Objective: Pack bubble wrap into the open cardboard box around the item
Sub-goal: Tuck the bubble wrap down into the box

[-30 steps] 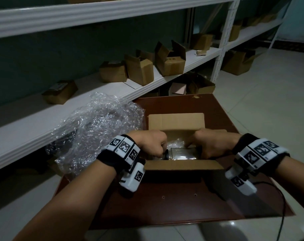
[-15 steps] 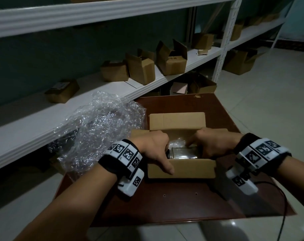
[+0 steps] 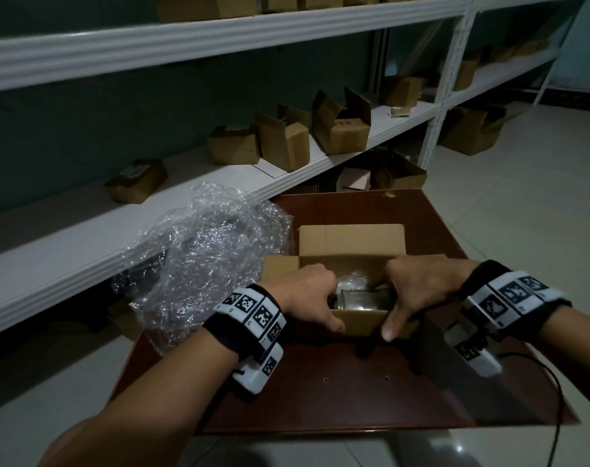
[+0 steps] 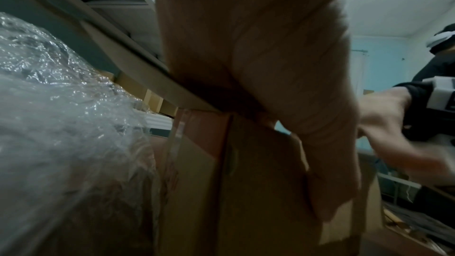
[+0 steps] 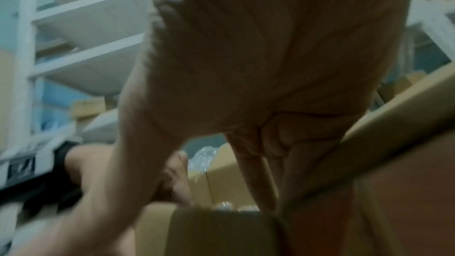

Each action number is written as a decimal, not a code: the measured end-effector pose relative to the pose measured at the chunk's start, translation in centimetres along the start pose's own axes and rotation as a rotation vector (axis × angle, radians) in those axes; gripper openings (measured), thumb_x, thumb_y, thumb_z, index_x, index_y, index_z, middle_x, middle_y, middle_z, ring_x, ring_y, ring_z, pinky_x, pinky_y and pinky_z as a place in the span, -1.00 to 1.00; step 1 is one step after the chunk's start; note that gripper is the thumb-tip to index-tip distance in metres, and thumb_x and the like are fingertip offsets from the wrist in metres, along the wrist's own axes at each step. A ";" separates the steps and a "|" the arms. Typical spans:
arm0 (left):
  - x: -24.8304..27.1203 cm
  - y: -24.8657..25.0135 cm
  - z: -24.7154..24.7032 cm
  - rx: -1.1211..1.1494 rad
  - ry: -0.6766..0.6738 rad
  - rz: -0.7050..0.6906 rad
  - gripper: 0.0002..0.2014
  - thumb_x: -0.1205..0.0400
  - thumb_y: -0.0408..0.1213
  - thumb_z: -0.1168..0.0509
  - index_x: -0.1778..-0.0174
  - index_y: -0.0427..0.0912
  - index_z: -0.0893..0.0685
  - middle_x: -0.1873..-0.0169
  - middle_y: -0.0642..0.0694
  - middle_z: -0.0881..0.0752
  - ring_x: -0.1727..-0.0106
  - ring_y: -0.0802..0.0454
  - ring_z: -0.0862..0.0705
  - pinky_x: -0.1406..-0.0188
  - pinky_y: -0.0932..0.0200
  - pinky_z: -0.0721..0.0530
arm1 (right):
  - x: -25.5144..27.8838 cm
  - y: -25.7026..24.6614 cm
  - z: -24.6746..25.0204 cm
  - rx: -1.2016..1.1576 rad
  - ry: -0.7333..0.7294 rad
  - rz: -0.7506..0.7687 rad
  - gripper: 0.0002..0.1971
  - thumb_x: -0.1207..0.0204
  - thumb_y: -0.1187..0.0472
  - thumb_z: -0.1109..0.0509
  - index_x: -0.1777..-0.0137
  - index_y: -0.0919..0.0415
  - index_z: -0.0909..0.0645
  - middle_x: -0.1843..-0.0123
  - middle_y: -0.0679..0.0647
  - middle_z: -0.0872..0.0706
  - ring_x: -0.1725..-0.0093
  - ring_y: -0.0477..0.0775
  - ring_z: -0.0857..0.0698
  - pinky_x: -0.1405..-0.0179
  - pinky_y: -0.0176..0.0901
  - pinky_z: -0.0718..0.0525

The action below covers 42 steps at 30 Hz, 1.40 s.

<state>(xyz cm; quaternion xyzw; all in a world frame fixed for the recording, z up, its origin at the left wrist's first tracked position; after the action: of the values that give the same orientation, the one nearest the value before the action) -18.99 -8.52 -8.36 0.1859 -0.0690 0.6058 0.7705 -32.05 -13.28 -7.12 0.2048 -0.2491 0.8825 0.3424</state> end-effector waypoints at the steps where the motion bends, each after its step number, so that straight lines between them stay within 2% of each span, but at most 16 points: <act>1: 0.0 0.0 -0.1 -0.003 -0.006 0.009 -0.54 -0.48 0.17 -0.60 0.17 -0.14 -0.63 0.21 -0.04 -0.68 0.25 0.03 -0.65 0.41 0.22 -0.55 | 0.1 -0.2 -0.1 0.077 0.006 -0.013 -0.12 0.04 -0.42 -0.74 -0.30 -0.05 -0.71 -0.03 -0.13 -0.83 0.01 -0.15 -0.76 -0.02 -0.20 -0.76; 3: -0.1 -0.2 -0.2 -0.019 -0.026 0.025 -0.52 -0.43 0.19 -0.64 0.19 -0.11 -0.60 0.21 -0.03 -0.67 0.24 0.06 -0.64 0.40 0.24 -0.55 | 0.0 -0.6 -0.1 0.152 0.040 -0.024 -0.18 -0.04 -0.22 -0.81 -0.35 -0.03 -0.68 -0.05 -0.17 -0.78 0.04 -0.15 -0.71 0.15 -0.36 -0.62; 7: -0.4 -0.2 -0.3 -0.010 -0.098 0.033 -0.45 -0.41 0.24 -0.63 0.08 -0.15 -0.62 0.18 -0.02 -0.66 0.20 0.06 -0.63 0.34 0.18 -0.57 | -0.7 -0.4 -0.1 0.135 0.049 -0.060 0.00 -0.03 -0.15 -0.83 -0.53 -0.01 -0.57 -0.22 -0.08 -0.76 -0.13 -0.05 -0.71 -0.09 -0.22 -0.70; 10: -0.3 0.1 -0.7 0.025 -0.183 0.077 -0.36 -0.45 0.39 -0.52 -0.09 -0.13 -0.65 0.09 -0.01 -0.68 0.06 0.00 -0.68 0.17 0.13 -0.66 | -0.9 0.0 -0.3 0.103 0.007 -0.096 -0.03 0.04 -0.17 -0.83 -0.45 0.00 -0.61 -0.01 -0.11 -0.79 0.02 -0.07 -0.75 -0.04 -0.12 -0.79; 12: -0.2 0.3 -0.5 0.150 -0.208 0.130 -0.37 -0.51 0.55 -0.29 0.09 -0.04 -0.65 0.11 -0.01 -0.69 0.10 0.03 -0.68 0.15 0.14 -0.60 | -0.8 0.3 -0.6 0.059 -0.032 -0.112 -0.03 0.12 -0.34 -0.79 -0.34 0.00 -0.67 0.03 -0.09 -0.83 -0.01 -0.02 -0.79 -0.11 -0.05 -0.80; 14: -0.5 0.4 -0.4 0.227 -0.215 0.167 -0.29 -0.59 0.57 -0.07 0.26 -0.07 -0.62 0.20 -0.05 -0.68 0.22 0.06 -0.63 0.17 0.10 -0.54 | -0.8 0.4 -0.6 0.035 -0.046 -0.114 0.08 0.16 -0.43 -0.76 -0.41 0.01 -0.60 -0.13 -0.09 -0.82 -0.13 0.02 -0.76 -0.24 -0.01 -0.75; 16: -0.7 0.1 -0.4 0.216 -0.202 0.196 -0.32 -0.64 0.51 -0.10 0.24 -0.11 -0.61 0.19 -0.07 -0.69 0.24 0.04 -0.62 0.23 0.11 -0.51 | -0.7 0.0 -0.2 0.049 -0.017 -0.099 0.23 0.13 -0.39 -0.78 -0.58 -0.01 -0.40 -0.26 -0.11 -0.68 -0.21 0.01 -0.64 -0.27 -0.08 -0.65; 18: -0.8 -0.4 -0.7 0.206 -0.178 0.242 -0.26 -0.61 0.48 -0.22 -0.15 -0.23 -0.64 -0.10 -0.18 -0.74 0.05 -0.03 -0.67 0.13 0.10 -0.55 | -0.6 -0.3 0.1 0.056 0.016 -0.094 0.28 0.09 -0.32 -0.81 -0.64 0.02 -0.29 -0.23 -0.08 -0.62 -0.18 0.02 -0.59 -0.21 -0.13 -0.60; 20: -0.7 -0.7 -0.7 0.236 -0.122 0.259 0.06 -0.54 0.48 -0.32 -0.68 -0.30 -0.24 -0.49 -0.30 -0.60 -0.32 -0.17 -0.66 -0.15 0.07 -0.59 | -0.7 -0.4 0.1 0.064 0.026 -0.106 0.26 0.06 -0.28 -0.82 -0.63 0.04 -0.28 -0.20 -0.04 -0.62 -0.17 0.05 -0.61 -0.23 -0.09 -0.64; 21: -0.6 -0.7 -0.6 0.256 -0.099 0.251 0.15 -0.51 0.48 -0.36 -0.78 -0.23 -0.06 -0.58 -0.31 -0.52 -0.45 -0.23 -0.61 -0.26 0.04 -0.59 | -0.8 -0.5 0.2 0.074 0.028 -0.117 0.22 0.05 -0.27 -0.82 -0.59 0.04 -0.31 -0.17 -0.05 -0.62 -0.17 0.06 -0.62 -0.24 -0.07 -0.67; 23: -0.6 -0.6 -0.2 0.272 -0.082 0.223 0.18 -0.46 0.49 -0.41 -0.81 -0.09 -0.03 -0.62 -0.29 -0.49 -0.52 -0.26 -0.57 -0.37 -0.03 -0.60 | -0.8 -0.6 0.0 0.084 -0.010 -0.156 0.11 0.05 -0.28 -0.82 -0.51 -0.02 -0.41 -0.16 -0.04 -0.67 -0.16 0.07 -0.68 -0.22 -0.03 -0.73; 27: -0.5 -0.1 0.2 0.294 -0.105 0.201 0.04 -0.45 0.47 -0.44 -0.75 -0.06 -0.35 -0.25 -0.13 -0.74 -0.20 -0.06 -0.76 -0.34 -0.04 -0.69 | -0.7 -0.4 -0.5 0.009 -0.125 -0.259 -0.41 -0.01 -0.17 -0.83 0.05 0.16 -0.78 0.08 0.09 -0.89 0.08 0.09 -0.85 0.02 -0.02 -0.86; 31: 0.0 0.0 0.3 0.235 -0.072 0.216 0.01 -0.45 0.46 -0.43 -0.71 -0.13 -0.44 -0.50 -0.19 -0.61 -0.46 -0.17 -0.63 -0.44 -0.08 -0.64 | -1.0 -0.3 -0.7 0.004 -0.159 -0.267 -0.37 0.08 -0.21 -0.83 0.08 0.16 -0.82 0.13 0.08 -0.90 0.08 0.11 -0.87 -0.07 0.14 -0.87; 33: 0.2 -0.1 1.3 0.166 0.078 0.202 0.00 -0.32 0.53 -0.49 -0.50 -0.15 -0.60 -0.29 -0.12 -0.71 -0.30 -0.14 -0.71 -0.27 -0.09 -0.75 | -1.1 -0.3 -0.7 0.018 -0.156 -0.267 -0.32 0.13 -0.24 -0.82 0.07 0.16 -0.83 0.12 0.08 -0.90 0.06 0.12 -0.87 -0.08 0.12 -0.87; 36: 0.6 0.6 2.6 0.063 0.257 0.127 -0.01 -0.15 0.55 -0.56 -0.31 -0.10 -0.62 0.03 -0.02 -0.71 0.01 -0.04 -0.72 0.02 -0.06 -0.84 | -1.1 -0.4 -0.5 0.012 -0.140 -0.262 -0.34 0.09 -0.24 -0.82 0.03 0.12 -0.82 0.10 0.05 -0.89 0.05 0.10 -0.86 -0.03 0.02 -0.86; 42: 0.0 -0.5 1.6 0.142 0.156 0.181 -0.14 -0.16 0.56 -0.55 0.01 -0.16 -0.62 0.11 -0.03 -0.69 0.11 -0.01 -0.69 0.17 0.01 -0.74 | -0.7 -0.7 -0.3 0.032 -0.094 -0.222 -0.50 -0.01 -0.25 -0.80 0.29 0.11 -0.77 0.37 -0.06 -0.80 0.32 -0.02 -0.78 0.36 -0.20 -0.68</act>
<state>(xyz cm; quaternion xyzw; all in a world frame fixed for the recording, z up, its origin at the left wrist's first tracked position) -18.35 -9.18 -6.99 0.1855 0.0177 0.6888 0.7006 -31.17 -12.98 -7.56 0.2776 -0.2267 0.8324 0.4226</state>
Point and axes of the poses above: each hand's wrist, its own x-axis away from the middle knuckle, its own z-axis out of the back of the hand, y = z × x, the point moved 8 cm from there along -x, towards the middle knuckle
